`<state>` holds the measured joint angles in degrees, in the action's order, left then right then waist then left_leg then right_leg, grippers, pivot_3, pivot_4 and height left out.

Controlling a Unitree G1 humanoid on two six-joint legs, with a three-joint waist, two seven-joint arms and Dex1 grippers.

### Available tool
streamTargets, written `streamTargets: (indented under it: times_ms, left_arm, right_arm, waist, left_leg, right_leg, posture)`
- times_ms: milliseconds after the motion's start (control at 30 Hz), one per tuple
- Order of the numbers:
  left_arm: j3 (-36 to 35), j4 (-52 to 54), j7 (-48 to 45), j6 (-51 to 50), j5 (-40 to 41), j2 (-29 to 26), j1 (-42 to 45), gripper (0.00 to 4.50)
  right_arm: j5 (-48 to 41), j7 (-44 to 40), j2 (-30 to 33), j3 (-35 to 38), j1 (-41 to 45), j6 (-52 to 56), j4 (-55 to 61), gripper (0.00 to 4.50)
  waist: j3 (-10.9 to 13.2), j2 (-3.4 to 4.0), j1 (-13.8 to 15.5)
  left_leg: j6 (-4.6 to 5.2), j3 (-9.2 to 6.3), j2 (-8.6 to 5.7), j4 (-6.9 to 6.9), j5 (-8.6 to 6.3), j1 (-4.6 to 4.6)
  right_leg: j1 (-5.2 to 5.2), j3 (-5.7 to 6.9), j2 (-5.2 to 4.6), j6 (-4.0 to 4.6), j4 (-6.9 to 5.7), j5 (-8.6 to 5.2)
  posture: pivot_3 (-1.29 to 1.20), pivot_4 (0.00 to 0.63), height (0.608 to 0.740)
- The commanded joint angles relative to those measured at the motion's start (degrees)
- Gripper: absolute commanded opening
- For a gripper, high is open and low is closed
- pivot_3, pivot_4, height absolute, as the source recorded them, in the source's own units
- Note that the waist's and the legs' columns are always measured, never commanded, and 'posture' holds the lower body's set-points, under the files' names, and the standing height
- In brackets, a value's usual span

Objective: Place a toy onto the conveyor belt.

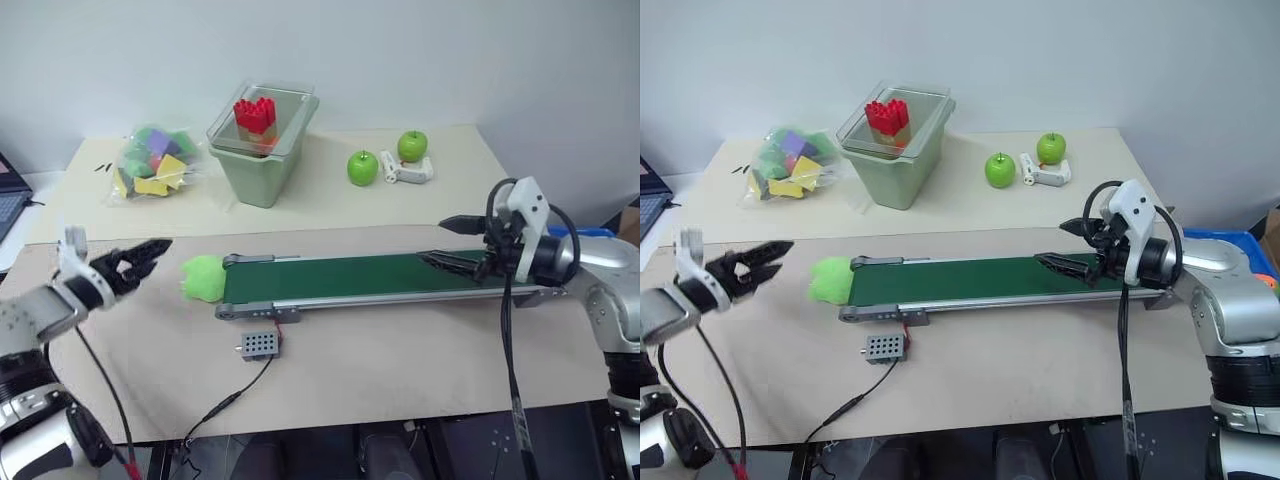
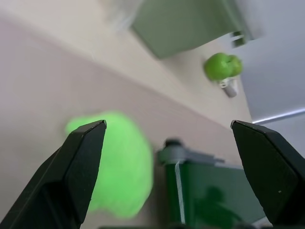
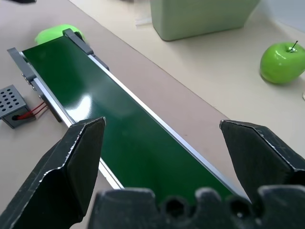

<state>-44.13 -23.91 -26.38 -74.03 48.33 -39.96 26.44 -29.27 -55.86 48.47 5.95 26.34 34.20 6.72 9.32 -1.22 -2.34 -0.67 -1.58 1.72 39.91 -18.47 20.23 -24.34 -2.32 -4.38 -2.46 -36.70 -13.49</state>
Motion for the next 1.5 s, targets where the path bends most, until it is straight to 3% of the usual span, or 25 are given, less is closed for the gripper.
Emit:
streamTargets:
  times_ms: [33,533,1267,1367,1500]
  left_arm:
    - [-5.8,-2.0,-0.1,-0.7,2.7,-0.2,-3.0,4.48]
    - [-4.8,-17.1,0.1,5.4,1.4,5.9,-2.1,4.48]
    - [3.8,-33.7,-5.5,17.3,-3.7,9.1,10.9,4.48]
    - [4.2,-35.0,-5.7,18.5,-4.7,8.9,11.2,3.81]
    - [4.5,-35.3,-6.9,18.4,-4.8,8.4,11.3,2.39]
  right_arm:
    - [0.4,-0.8,0.6,1.0,1.8,-1.5,0.3,4.50]
    - [0.4,-1.4,3.5,2.8,2.8,0.2,1.7,4.50]
    - [-0.2,-0.3,6.1,6.2,-0.1,3.4,6.0,4.50]
    - [-0.3,0.0,6.4,6.6,-0.6,3.7,6.8,4.50]
    - [-0.4,0.2,6.3,7.0,-1.1,4.1,7.5,4.50]
  waist:
    - [0.0,-0.01,0.0]
    - [0.0,-0.01,0.7]
    - [0.0,0.00,1.8]
    - [0.0,0.00,1.8]
    - [0.0,-0.01,1.5]
  left_leg:
    - [-0.03,-0.02,0.00,-0.01,0.02,0.00]
    - [-0.13,0.00,-0.05,-0.05,0.07,-0.05]
    - [-0.29,-0.03,-0.12,0.02,0.17,-0.08]
    - [-0.30,-0.05,-0.13,0.03,0.17,-0.11]
    - [-0.30,-0.05,-0.13,0.03,0.17,-0.10]
  right_leg:
    - [0.00,0.01,0.00,0.00,0.00,0.00]
    - [0.01,0.00,-0.06,0.00,-0.07,0.00]
    - [0.04,0.00,-0.09,0.01,-0.06,0.01]
    - [0.07,0.01,-0.09,0.01,-0.06,0.01]
    - [0.05,-0.01,-0.08,0.01,-0.06,0.01]
  posture:
    - [0.00,0.150,0.740]
    - [0.00,0.150,0.740]
    - [0.00,0.150,0.740]
    - [0.00,0.150,0.740]
    - [0.00,0.150,0.740]
